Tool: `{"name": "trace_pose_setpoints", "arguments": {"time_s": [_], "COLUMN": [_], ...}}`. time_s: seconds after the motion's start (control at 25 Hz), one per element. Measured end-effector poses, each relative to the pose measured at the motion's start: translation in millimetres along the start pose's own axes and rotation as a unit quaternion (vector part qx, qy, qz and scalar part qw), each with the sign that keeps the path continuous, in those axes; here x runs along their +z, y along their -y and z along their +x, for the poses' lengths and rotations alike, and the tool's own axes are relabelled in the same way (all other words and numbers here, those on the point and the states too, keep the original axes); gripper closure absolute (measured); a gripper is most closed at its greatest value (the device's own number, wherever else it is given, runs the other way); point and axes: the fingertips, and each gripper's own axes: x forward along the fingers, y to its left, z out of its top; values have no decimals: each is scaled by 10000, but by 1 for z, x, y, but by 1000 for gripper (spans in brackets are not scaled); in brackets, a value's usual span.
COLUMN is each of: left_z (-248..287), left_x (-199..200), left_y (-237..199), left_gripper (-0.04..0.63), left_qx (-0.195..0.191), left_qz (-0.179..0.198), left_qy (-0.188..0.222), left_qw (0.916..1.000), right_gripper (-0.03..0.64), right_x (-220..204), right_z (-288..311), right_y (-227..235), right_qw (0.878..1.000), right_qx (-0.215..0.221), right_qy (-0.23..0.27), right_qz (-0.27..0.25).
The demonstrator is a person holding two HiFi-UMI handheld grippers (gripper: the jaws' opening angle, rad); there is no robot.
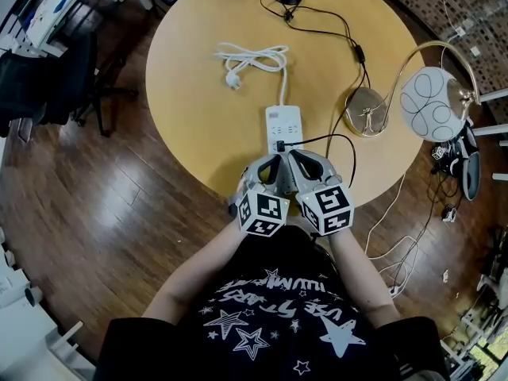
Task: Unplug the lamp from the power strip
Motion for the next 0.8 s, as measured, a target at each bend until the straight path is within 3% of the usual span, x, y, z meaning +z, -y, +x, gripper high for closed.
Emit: {"name": "trace_pose_setpoints", "arguments": {"time_s": [0.2,0.48,0.64,0.8], "left_z": [0,0,0,1], "left_x": [0,1,0,1], "left_y": [1,2,1,3], "left_gripper": [592,592,591,592], "left_qx": [-30,-79,-116,-135], "left_qz": [74,74,-12,143], "left_qy": [12,-31,-54,-120], "left_qw": [10000,9999,9999,9997], "right_gripper": [602,491,489,519], "right_x": [2,-8,-7,-1], "right_z": [9,24,35,44], "right_y": [-5,-9,-7,-4], "right_qw": [9997,9987,9988,9983], "right_qx": [111,198,147,-31], "right_qy": [-65,-364,-358,-425], "right_qz": [-201,-292,-304,-385]}}
